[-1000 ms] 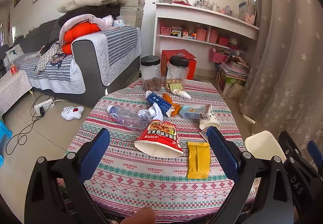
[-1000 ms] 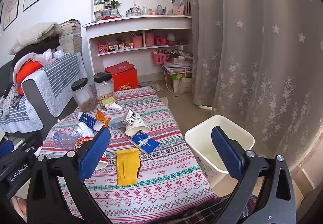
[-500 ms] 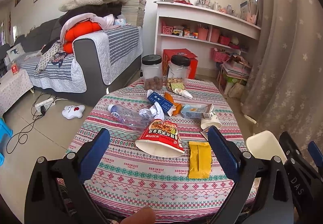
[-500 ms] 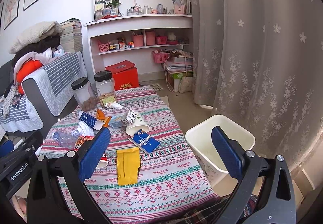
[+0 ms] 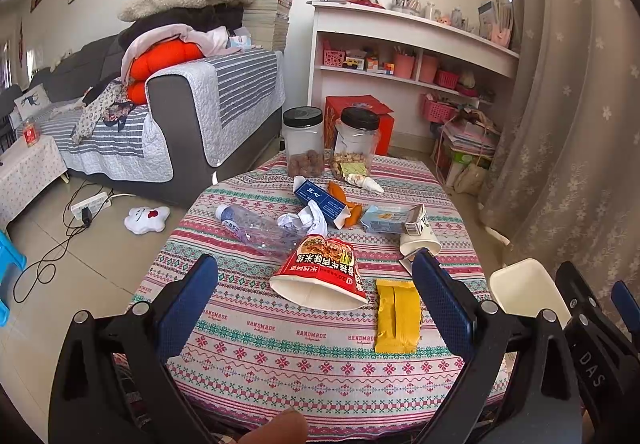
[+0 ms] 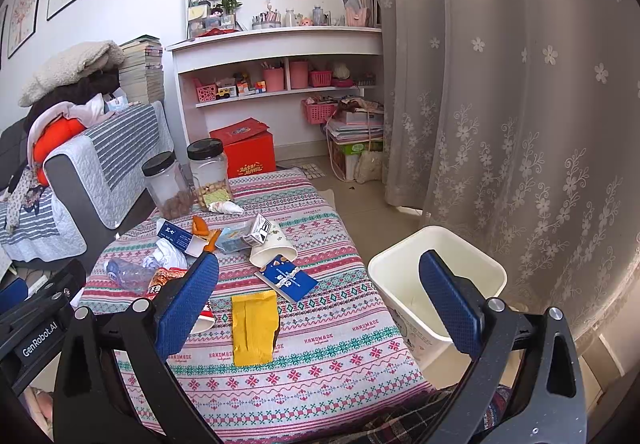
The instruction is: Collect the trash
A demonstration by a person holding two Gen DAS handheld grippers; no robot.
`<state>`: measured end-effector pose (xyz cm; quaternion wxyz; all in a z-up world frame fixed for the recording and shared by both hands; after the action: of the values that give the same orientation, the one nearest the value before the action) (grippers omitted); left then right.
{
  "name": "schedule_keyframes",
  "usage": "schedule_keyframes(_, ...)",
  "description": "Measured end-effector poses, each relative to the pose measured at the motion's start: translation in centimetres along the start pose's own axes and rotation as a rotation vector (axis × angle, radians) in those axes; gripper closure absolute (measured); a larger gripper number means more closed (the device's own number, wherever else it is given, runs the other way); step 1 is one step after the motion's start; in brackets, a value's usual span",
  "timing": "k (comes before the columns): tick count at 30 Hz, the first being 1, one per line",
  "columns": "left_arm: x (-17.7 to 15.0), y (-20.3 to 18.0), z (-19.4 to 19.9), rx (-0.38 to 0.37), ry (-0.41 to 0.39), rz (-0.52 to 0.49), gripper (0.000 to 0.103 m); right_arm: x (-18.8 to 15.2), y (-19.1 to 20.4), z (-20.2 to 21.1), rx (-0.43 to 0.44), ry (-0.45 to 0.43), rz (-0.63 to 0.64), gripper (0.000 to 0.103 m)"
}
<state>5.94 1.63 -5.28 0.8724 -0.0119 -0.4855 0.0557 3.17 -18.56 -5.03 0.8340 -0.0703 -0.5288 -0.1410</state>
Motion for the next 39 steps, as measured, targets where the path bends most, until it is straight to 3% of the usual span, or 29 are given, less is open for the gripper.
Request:
schedule_keyframes(31, -0.3, 0.3, -0.2, 0.007, 0.006, 0.001, 0.008, 0.2, -0.9, -0.3, 0.002, 0.007, -0.002, 0.007)
schedule_keyframes(39, 0.0, 1.7, 0.5, 0.014, 0.009, 0.024, 0.008, -1.1, 1.7, 0.4, 0.026, 0.023, -0.003, 0.007)
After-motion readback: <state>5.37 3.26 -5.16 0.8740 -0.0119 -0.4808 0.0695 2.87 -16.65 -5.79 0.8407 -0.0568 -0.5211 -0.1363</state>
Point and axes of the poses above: each gripper's, at about its wrist camera, not at the fingertips, and z roughly against the way its jaws point, y to its left, x to its top, the point moved 7 cm from there along -z, roughly the way its jaws point, and after that the axes turned 3 degrees about -y, right-handed, at the moved point
